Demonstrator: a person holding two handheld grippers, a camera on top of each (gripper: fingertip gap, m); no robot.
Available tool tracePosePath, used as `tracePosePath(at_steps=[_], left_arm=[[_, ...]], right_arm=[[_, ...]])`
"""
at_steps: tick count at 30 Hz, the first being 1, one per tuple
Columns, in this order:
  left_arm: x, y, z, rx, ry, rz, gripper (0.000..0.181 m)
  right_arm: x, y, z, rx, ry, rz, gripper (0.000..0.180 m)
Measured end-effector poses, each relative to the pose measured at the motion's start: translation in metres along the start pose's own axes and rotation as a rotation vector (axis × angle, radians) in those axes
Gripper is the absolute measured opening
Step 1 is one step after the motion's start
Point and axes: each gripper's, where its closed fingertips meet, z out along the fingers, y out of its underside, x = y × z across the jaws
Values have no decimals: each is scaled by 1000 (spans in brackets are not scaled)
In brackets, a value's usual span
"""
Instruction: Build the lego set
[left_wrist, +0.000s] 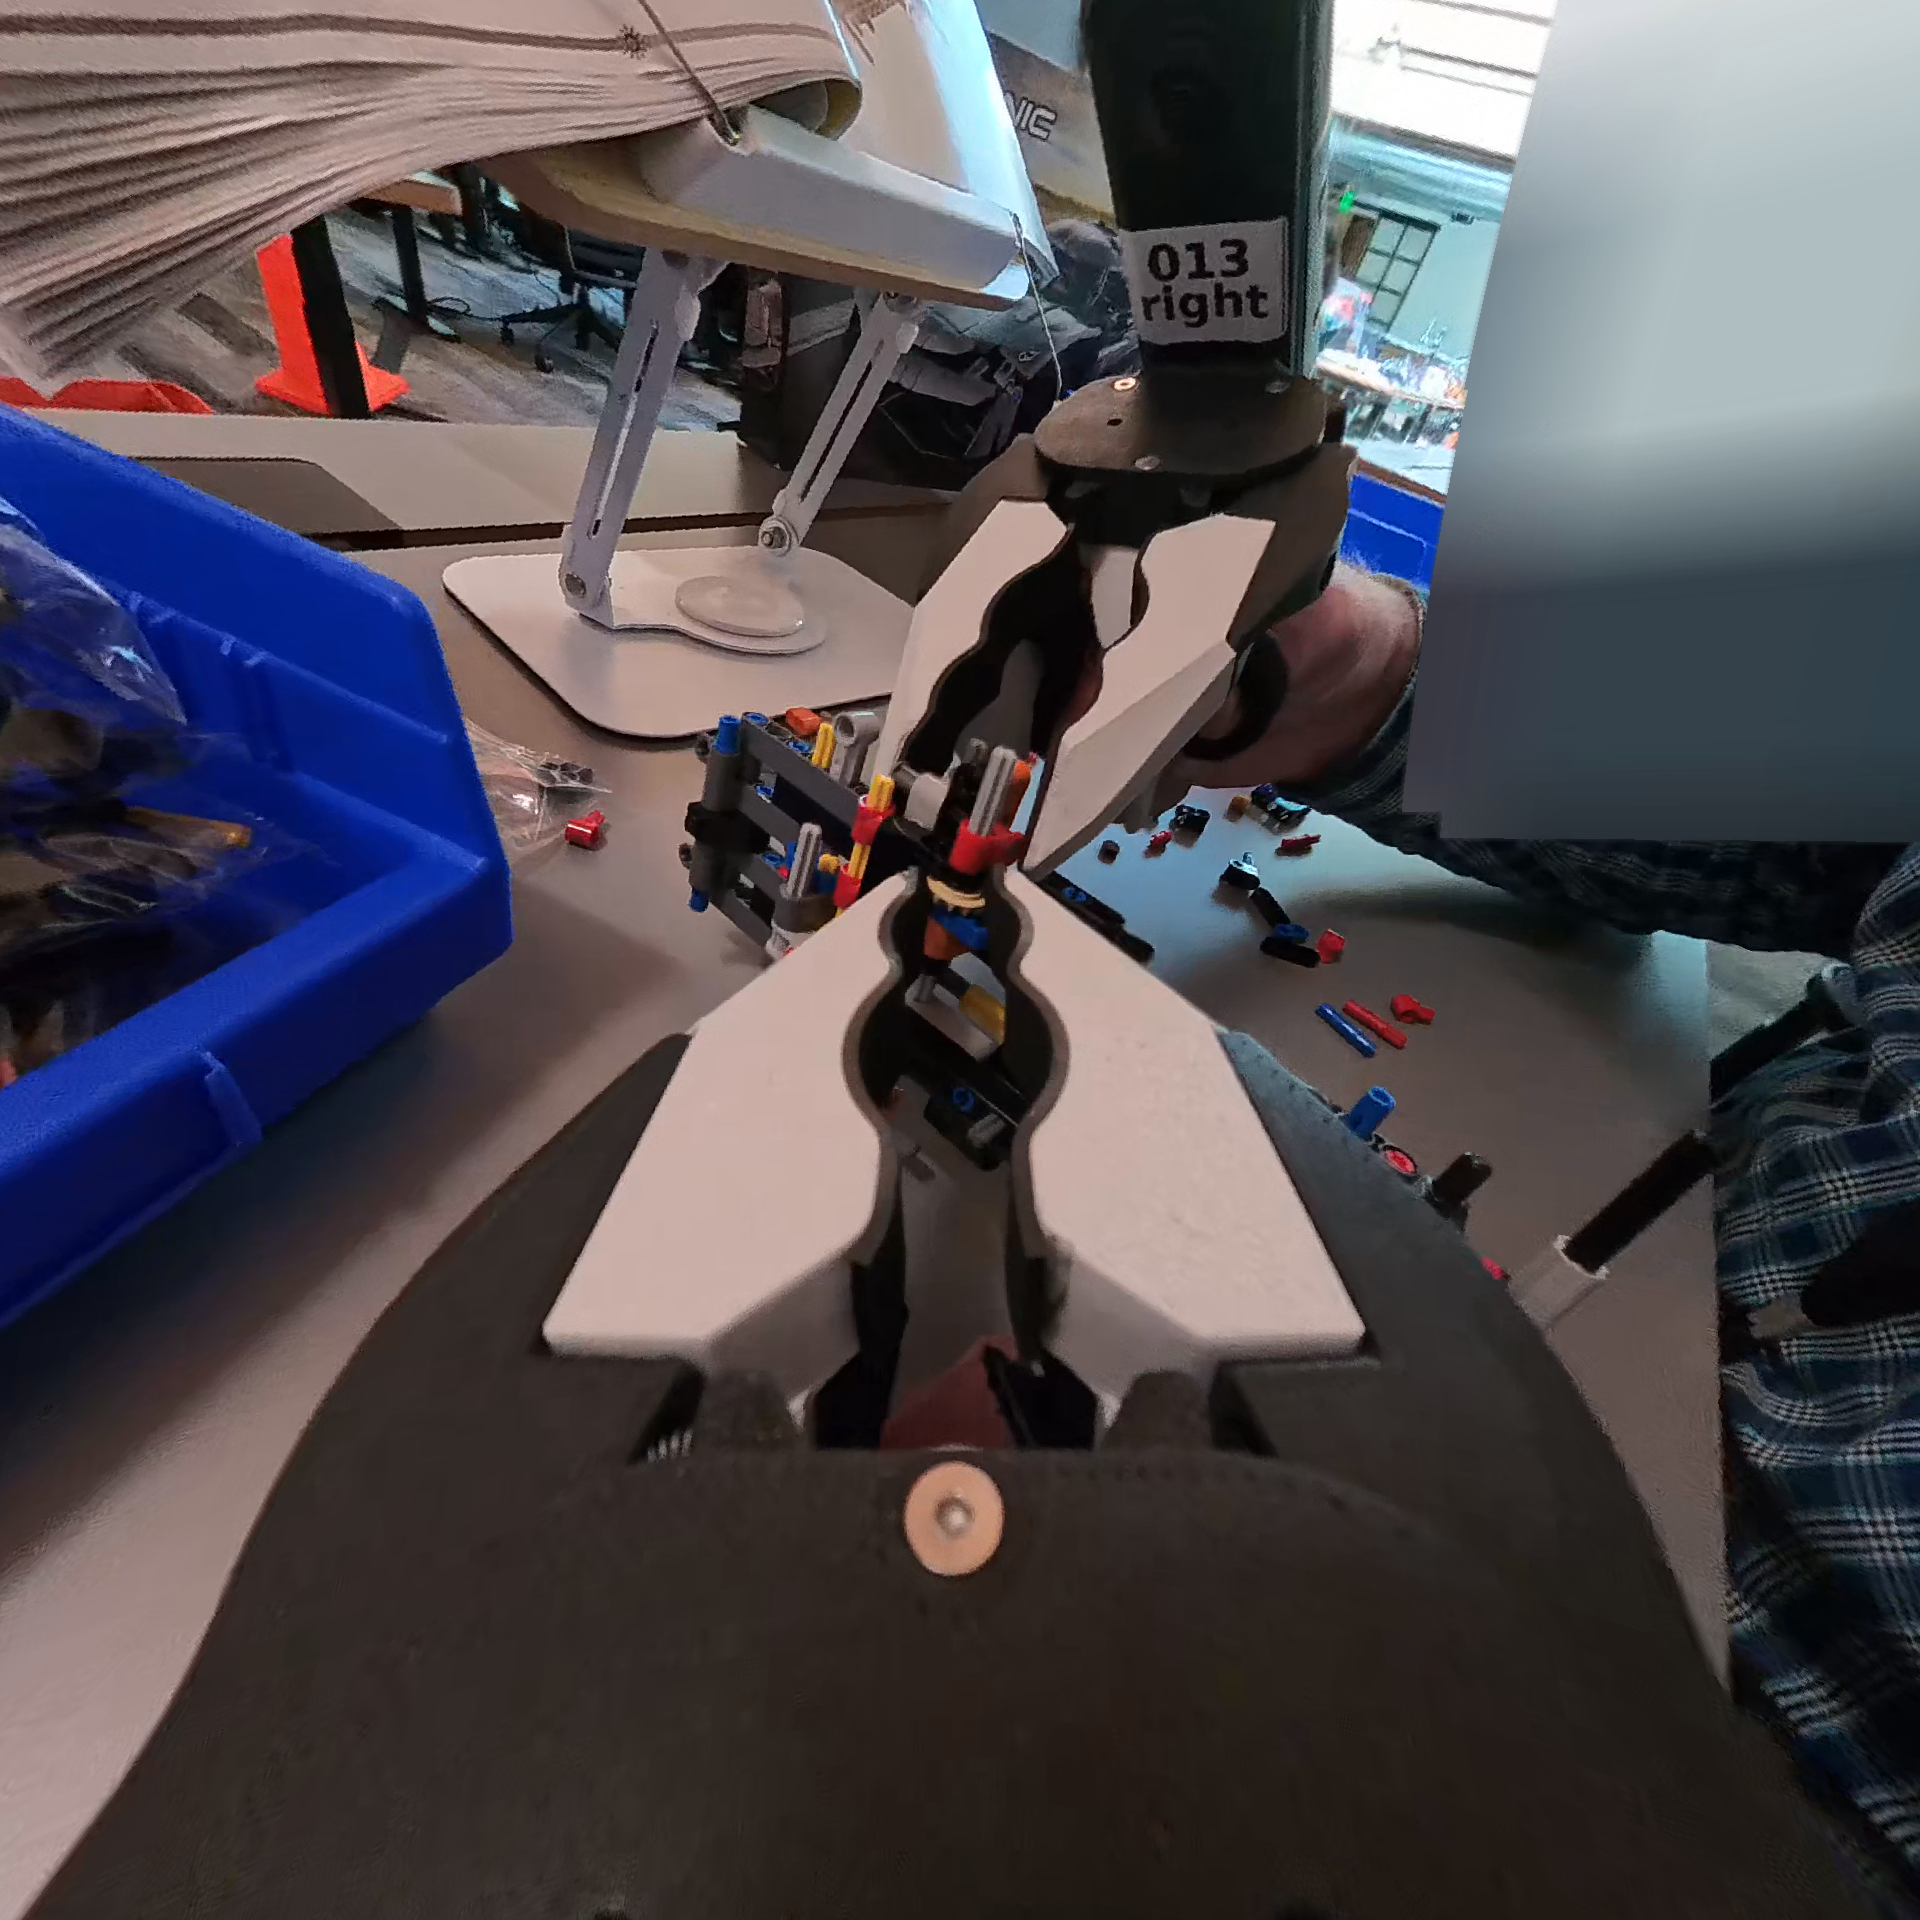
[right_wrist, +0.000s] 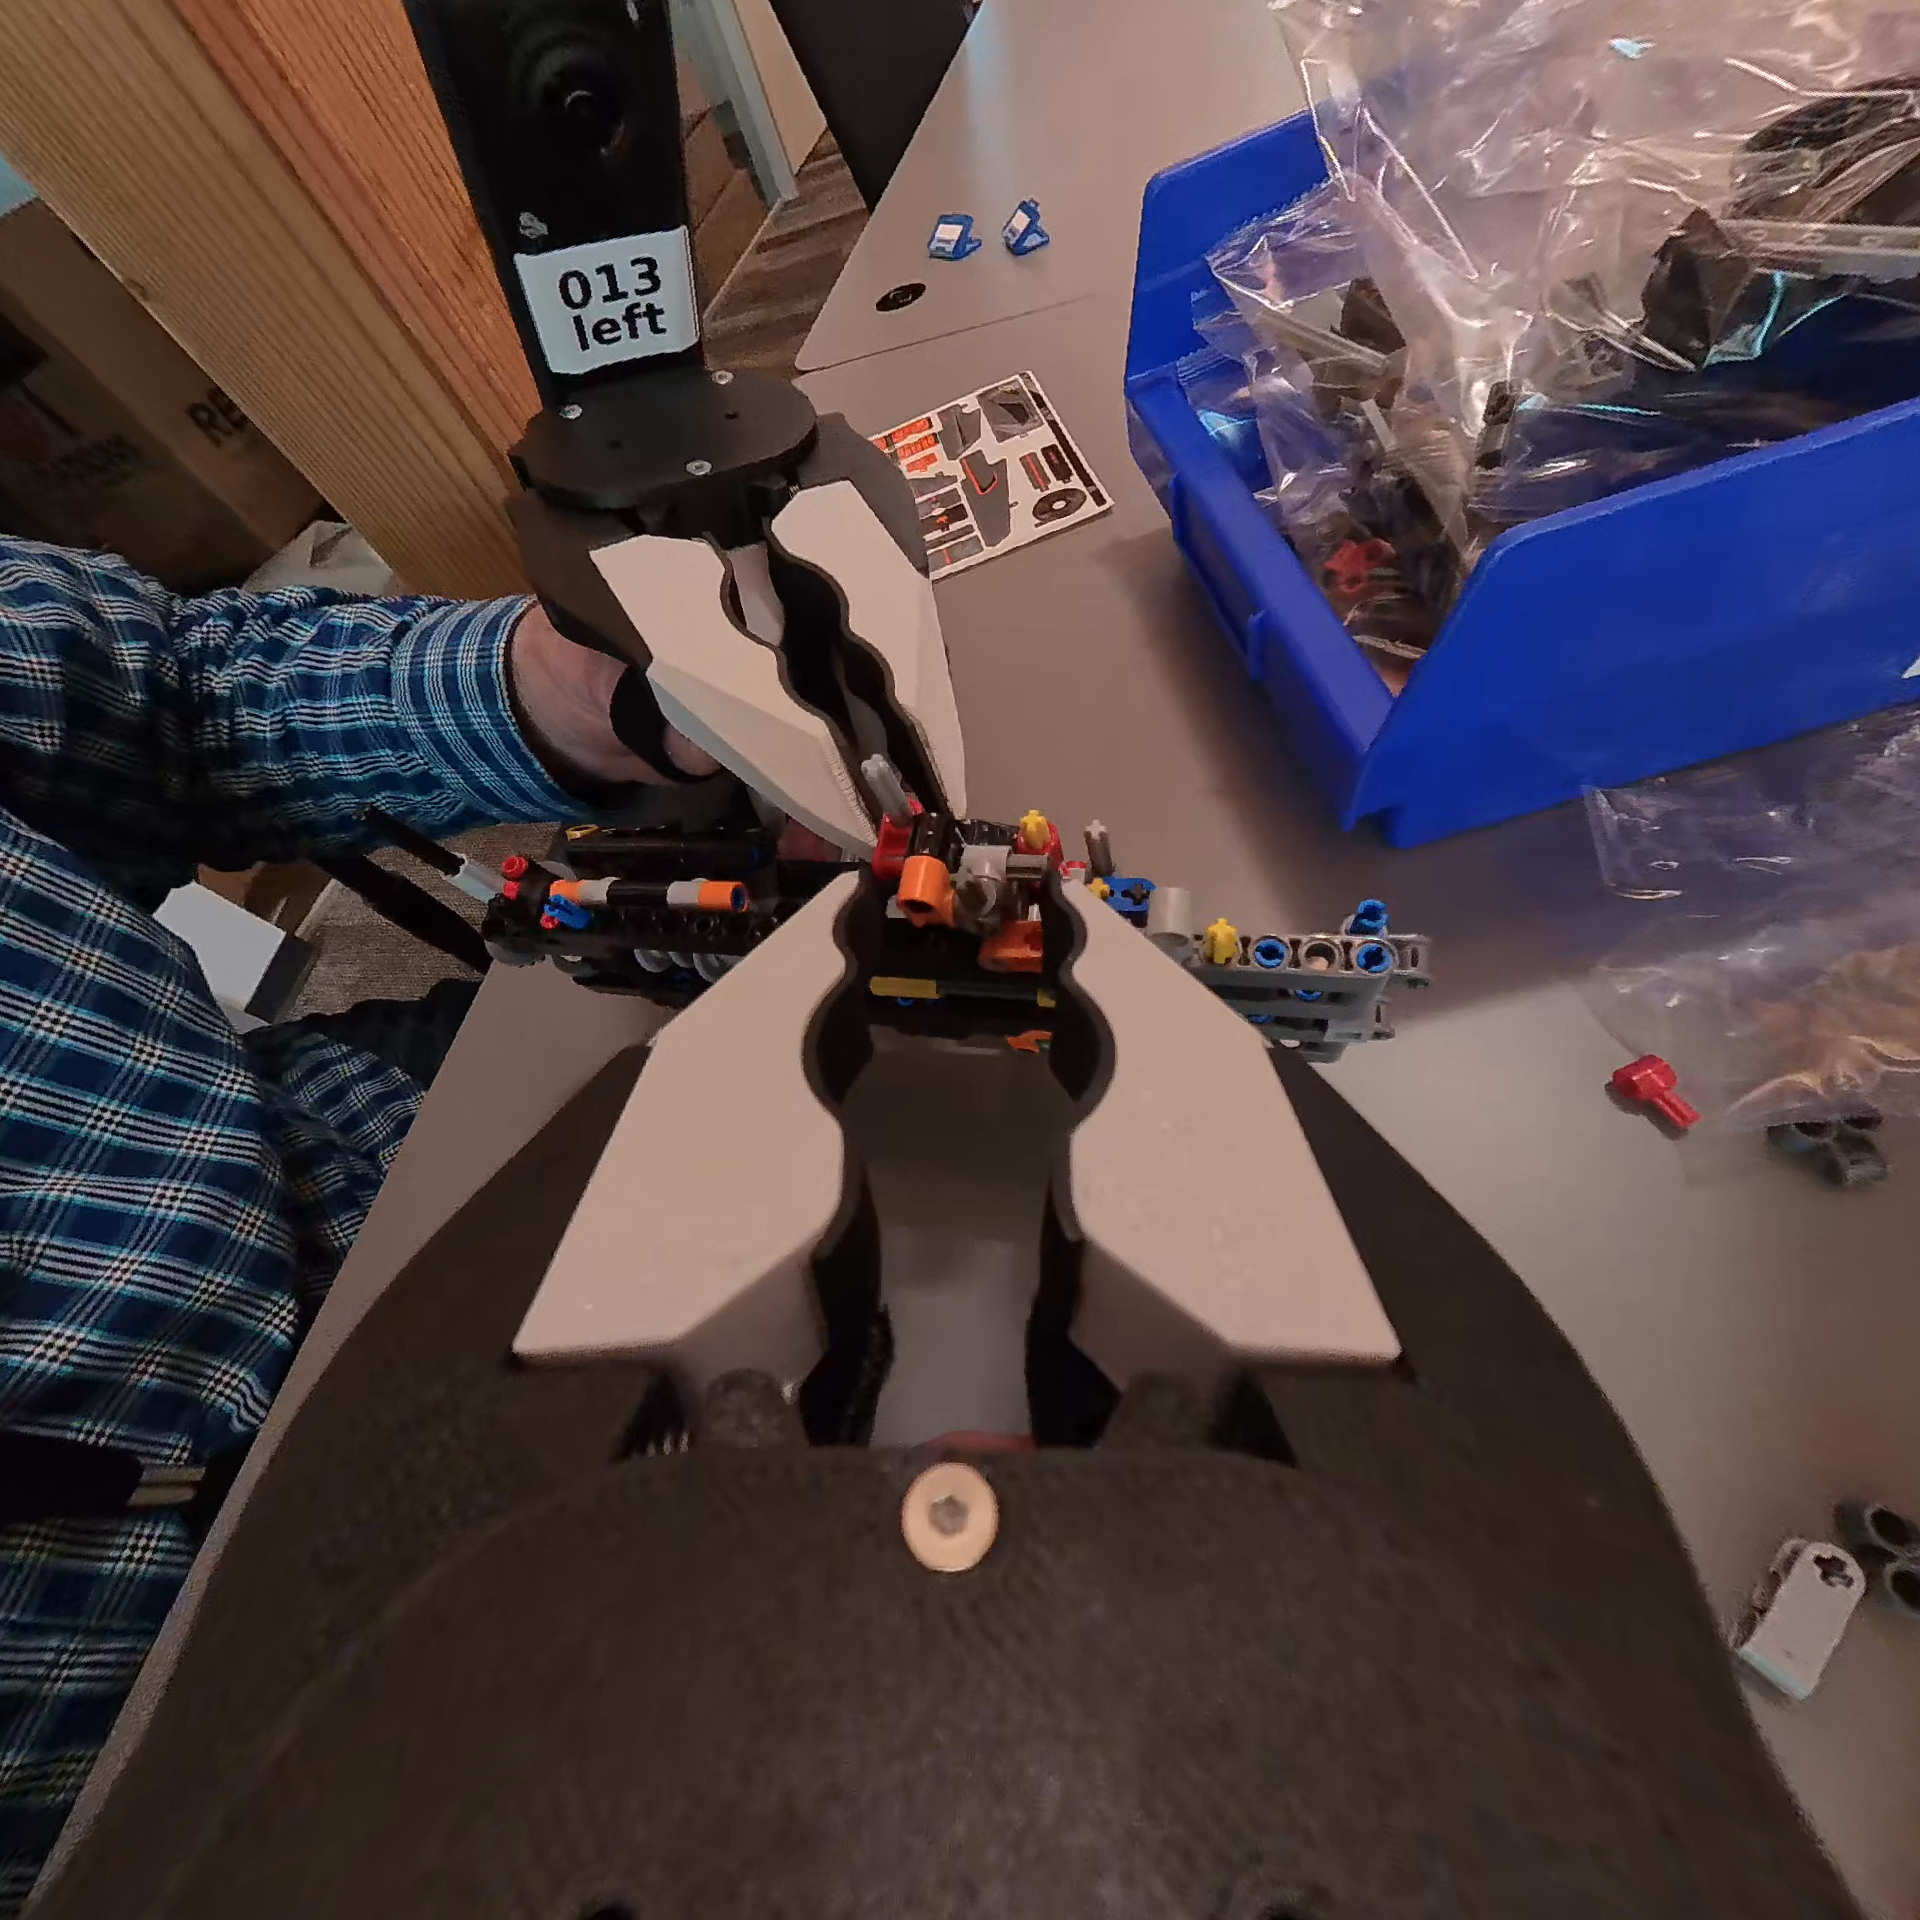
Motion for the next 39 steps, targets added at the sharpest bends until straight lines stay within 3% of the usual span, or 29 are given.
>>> tracePosePath(at_steps=[15,39], left_arm=[[1,-6,-1,-34,9,188,6],[-3,-7,1,-46,-14,276,6]], right_arm=[[2,-1,2,6,-5,-9,28],[3,-2,4,-40,28,-114,20]])
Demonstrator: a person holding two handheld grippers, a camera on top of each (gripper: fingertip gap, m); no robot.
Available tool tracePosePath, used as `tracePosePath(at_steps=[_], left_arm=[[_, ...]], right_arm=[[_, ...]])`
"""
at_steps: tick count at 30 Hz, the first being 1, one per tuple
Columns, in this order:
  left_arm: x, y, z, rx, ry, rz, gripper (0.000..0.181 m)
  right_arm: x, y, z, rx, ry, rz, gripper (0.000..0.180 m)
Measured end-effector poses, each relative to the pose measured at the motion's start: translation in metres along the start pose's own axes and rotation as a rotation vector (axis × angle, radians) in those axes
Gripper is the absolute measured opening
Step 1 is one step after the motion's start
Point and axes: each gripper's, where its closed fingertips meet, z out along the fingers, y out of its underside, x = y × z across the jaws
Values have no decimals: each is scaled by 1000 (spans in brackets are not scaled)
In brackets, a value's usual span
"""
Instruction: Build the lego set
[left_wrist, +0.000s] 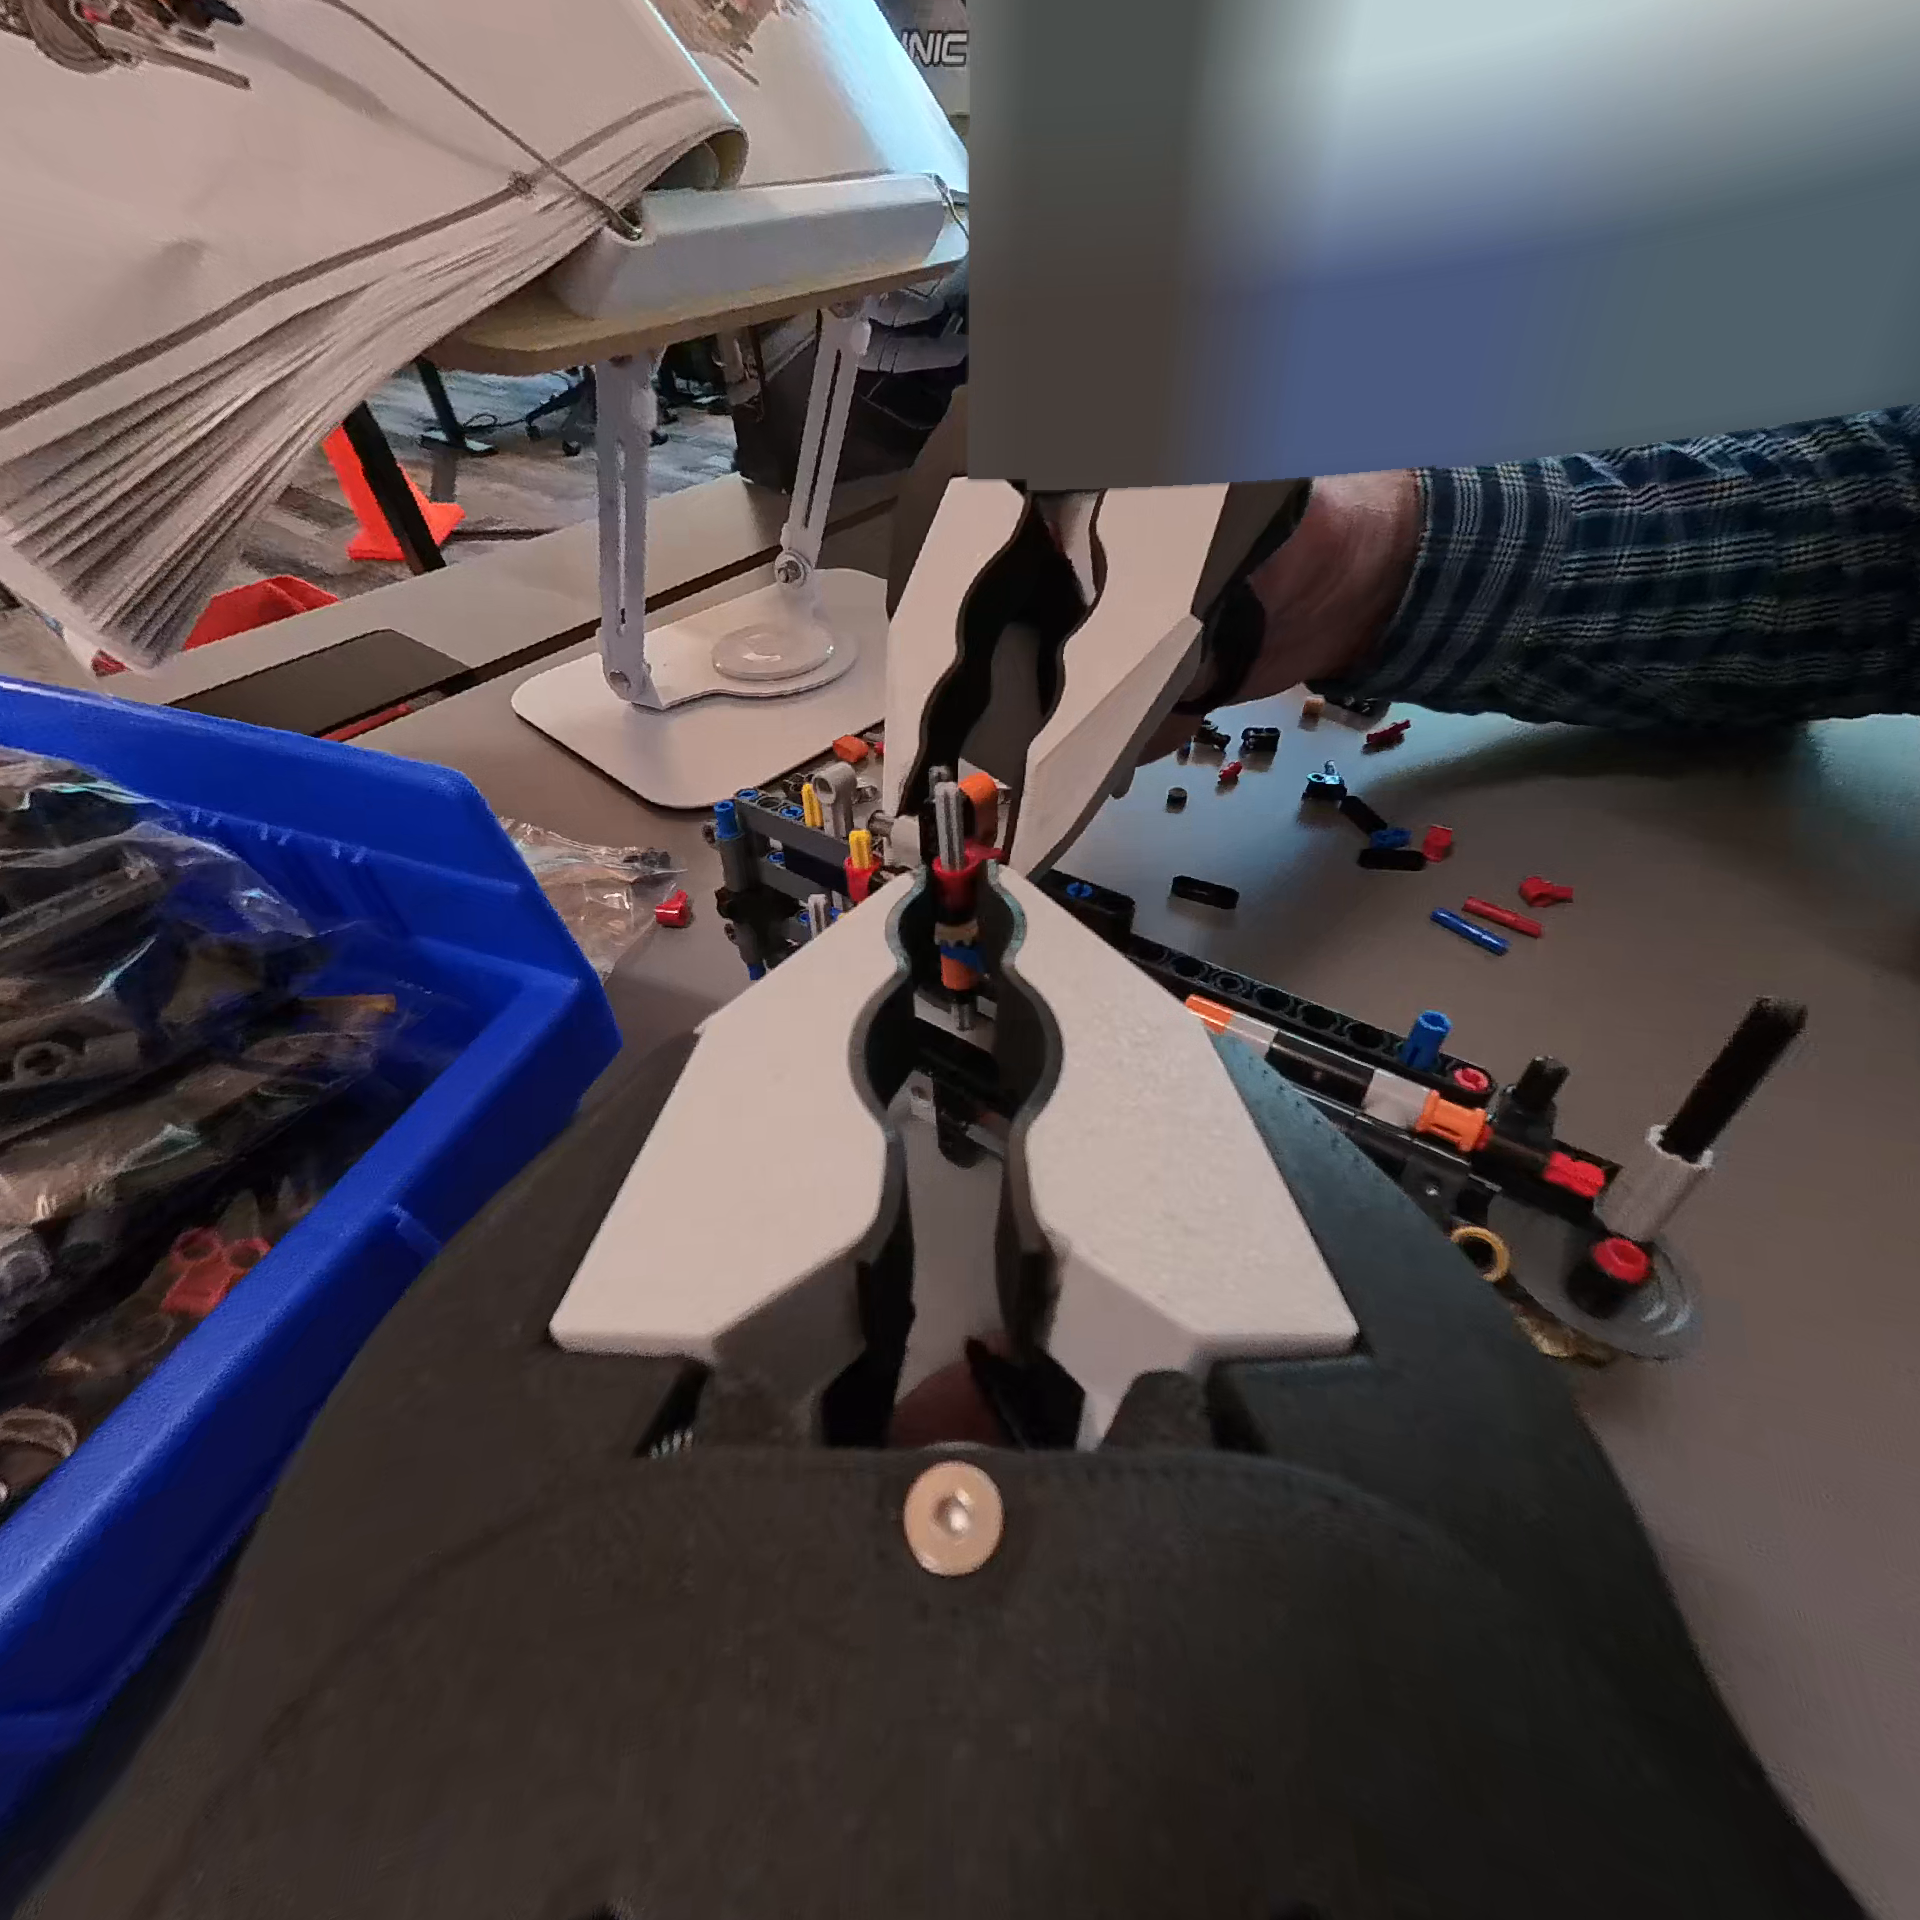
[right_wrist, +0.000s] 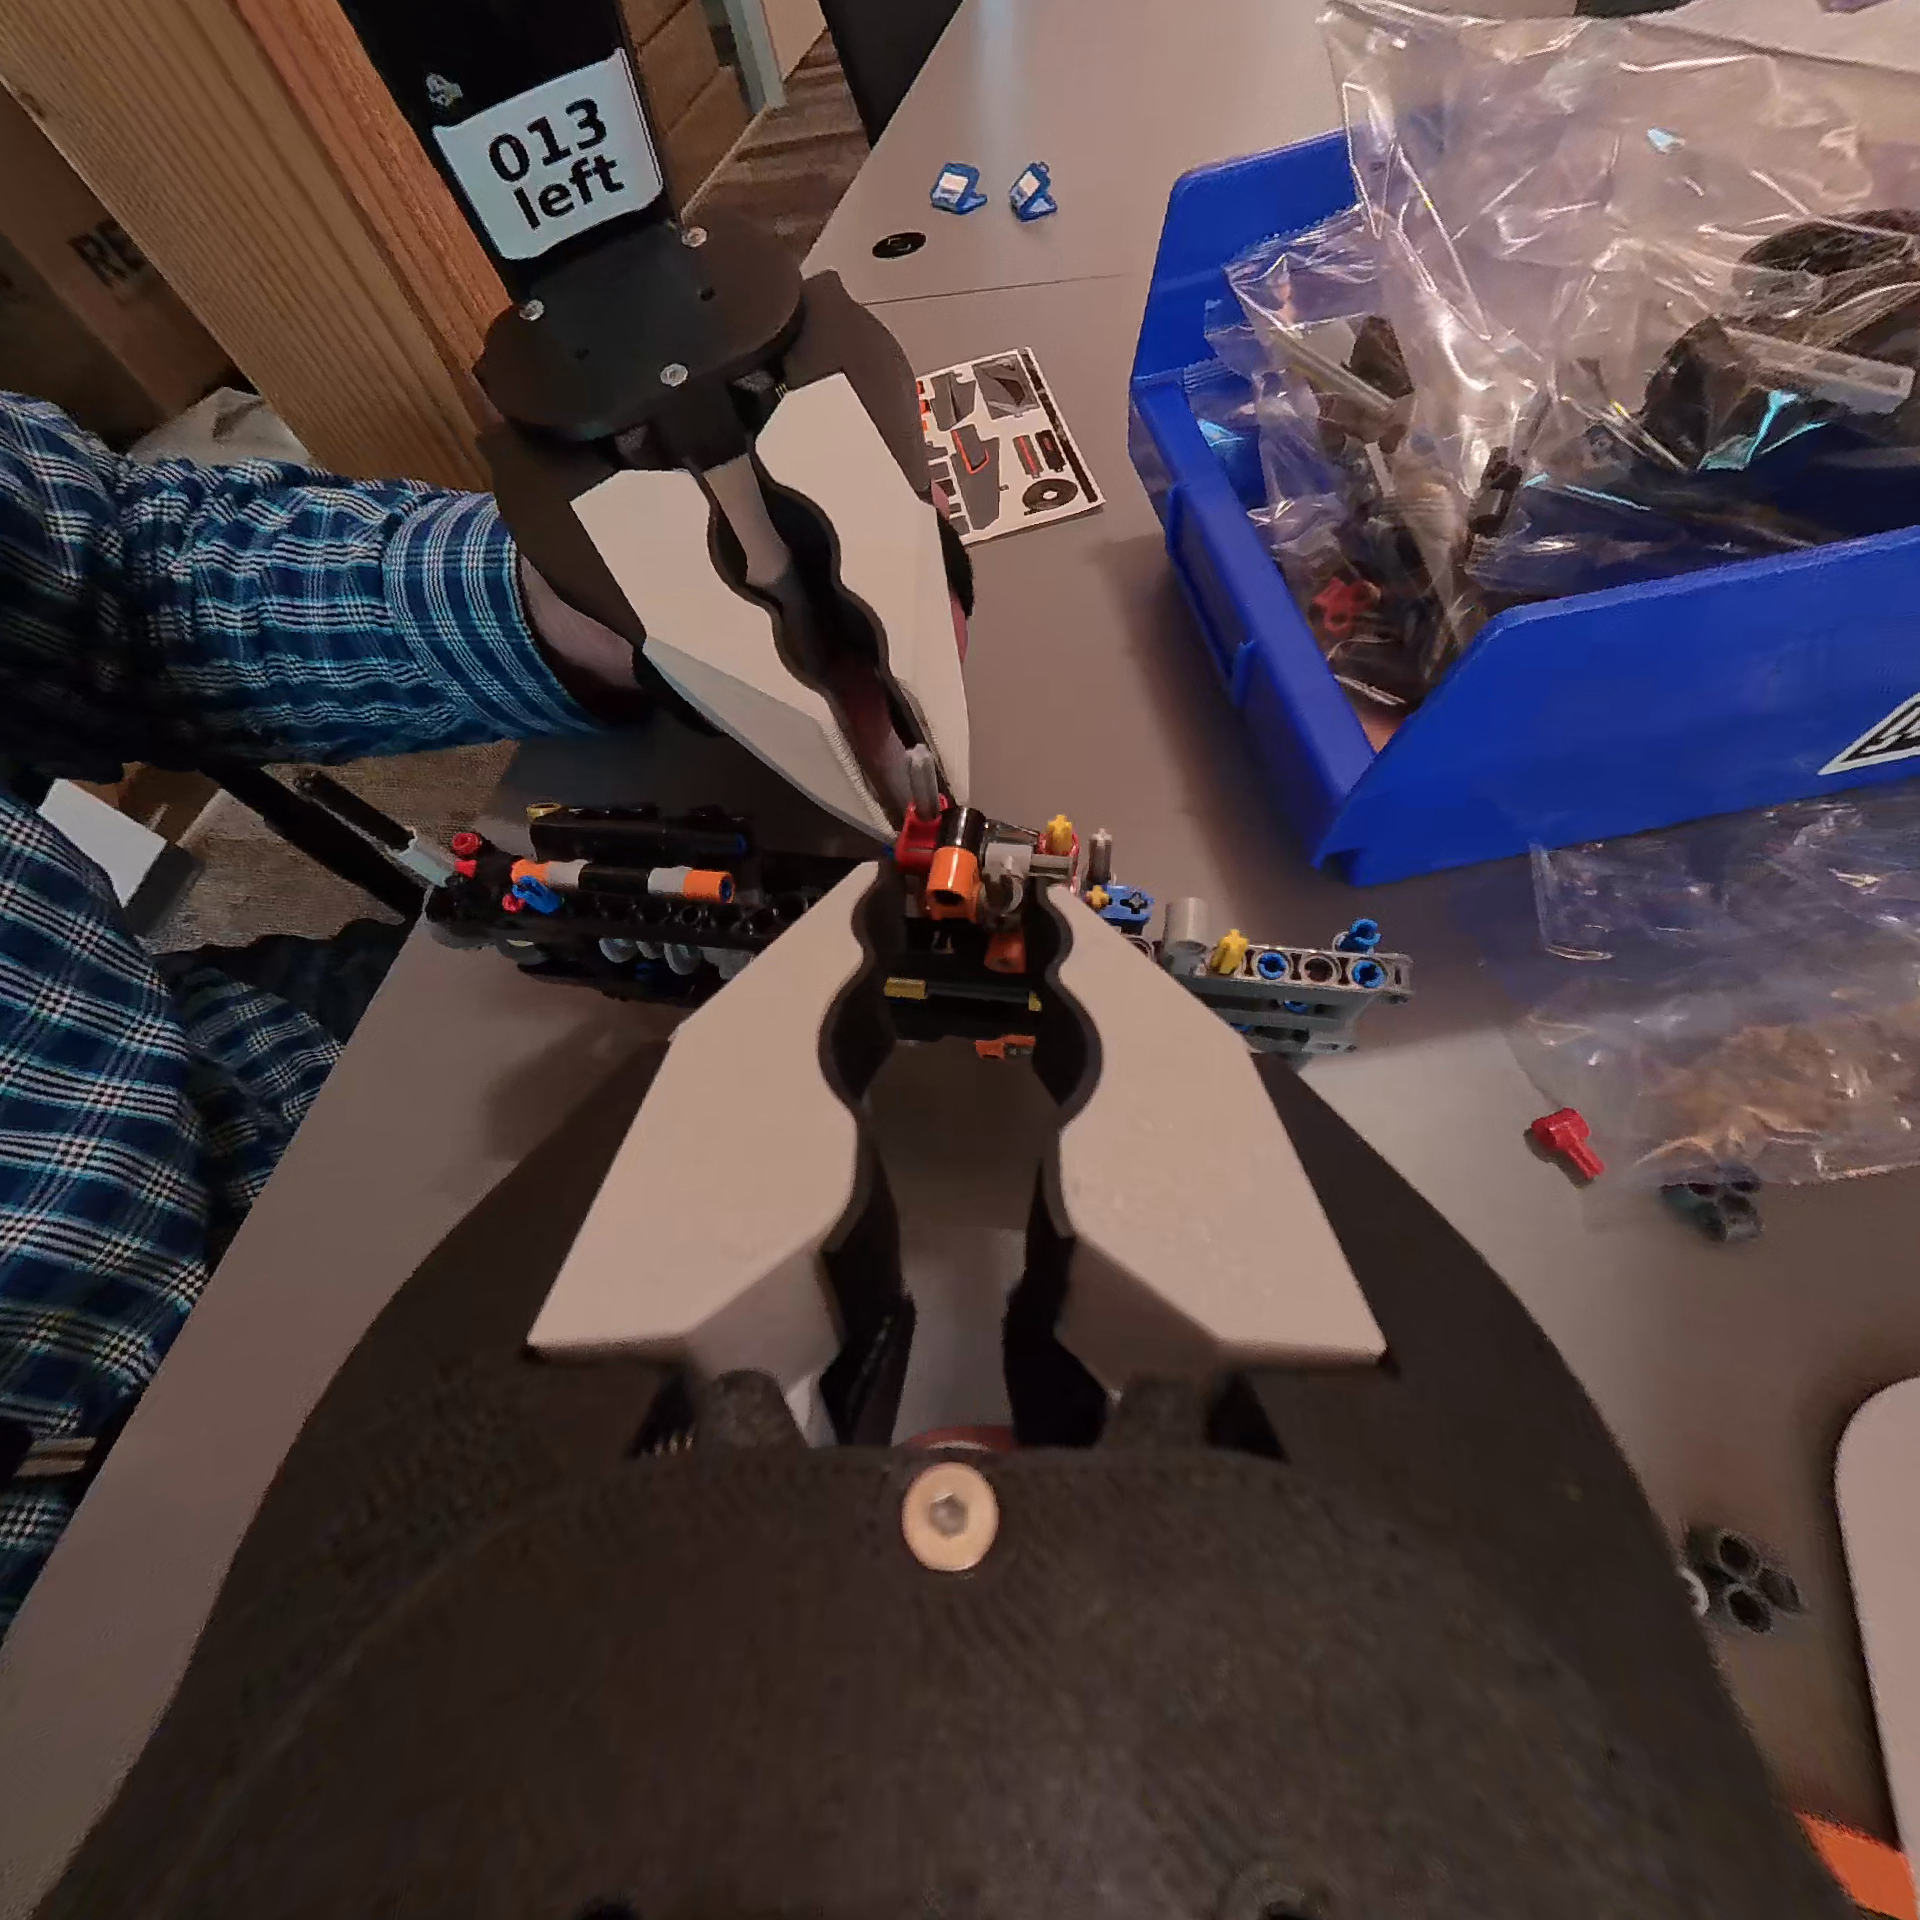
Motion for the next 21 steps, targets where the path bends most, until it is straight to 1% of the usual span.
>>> tracePosePath(at_steps=[9,13,17,19,21], left_arm=[[0,0,-1,6,1,-2,5],[1,0,0,4,5,2,5],[2,-1,2,2,11,6,4],[1,-1,2,-1,13,7,4],[0,0,1,0,9,3,5]], right_arm=[[0,0,0,5,-10,7,22],[3,-1,-4,11,54,-13,24],[10,-1,-8,-10,138,-63,35],[9,-1,-7,2,115,-63,35],[7,-2,-5,20,84,-82,29]])
